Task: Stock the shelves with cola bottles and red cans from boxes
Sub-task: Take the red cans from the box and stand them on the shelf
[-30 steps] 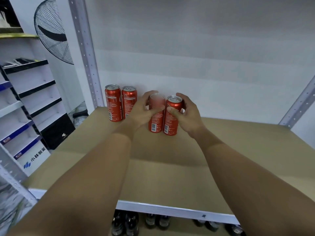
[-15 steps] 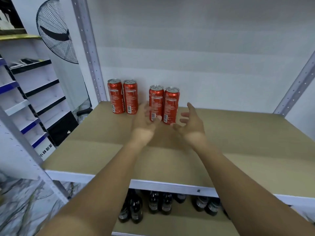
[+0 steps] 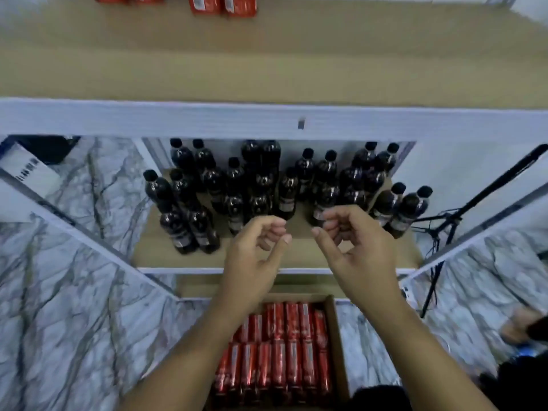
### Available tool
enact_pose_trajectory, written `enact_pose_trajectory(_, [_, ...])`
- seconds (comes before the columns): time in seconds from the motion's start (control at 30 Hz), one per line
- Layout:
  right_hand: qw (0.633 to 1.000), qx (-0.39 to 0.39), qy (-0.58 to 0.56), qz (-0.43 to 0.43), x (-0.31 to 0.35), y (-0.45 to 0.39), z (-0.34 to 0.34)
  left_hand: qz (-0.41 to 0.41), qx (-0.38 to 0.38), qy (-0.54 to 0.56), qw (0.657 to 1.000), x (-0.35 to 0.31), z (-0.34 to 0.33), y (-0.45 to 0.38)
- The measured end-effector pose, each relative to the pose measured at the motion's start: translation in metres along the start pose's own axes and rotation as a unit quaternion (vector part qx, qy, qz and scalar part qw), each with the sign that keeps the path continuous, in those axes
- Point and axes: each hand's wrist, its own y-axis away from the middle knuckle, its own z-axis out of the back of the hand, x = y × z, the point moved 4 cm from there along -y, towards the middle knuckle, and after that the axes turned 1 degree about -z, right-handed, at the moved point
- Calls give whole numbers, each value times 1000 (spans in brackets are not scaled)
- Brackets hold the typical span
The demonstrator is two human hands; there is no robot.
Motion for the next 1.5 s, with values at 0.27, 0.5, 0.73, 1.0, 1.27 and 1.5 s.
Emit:
enact_pose_trajectory(0.27, [948,167,164,-218,-316,151,-141,275,117,-84,951,357,-123,120])
enact_pose_trajectory(0.5, [891,260,205,-311,-497,244,-245,398,170,-112,894,538,-187,185])
enact_pose_trajectory(0.73, [860,234,276,-359,-552,294,-296,423,174,-100,883,601,-230,214])
enact_pose_trajectory(1.0, [829,231,388,-328,-559,304,-313,408,142,-94,897,626,-240,223])
enact_pose_trajectory(1.27, [827,196,405,-336,-556,314,-317,398,112,-85,907,624,-230,230])
enact_pose_trajectory(1.5, [833,183,406,-329,-538,300,-308,365,58,-78,926,619,-214,236])
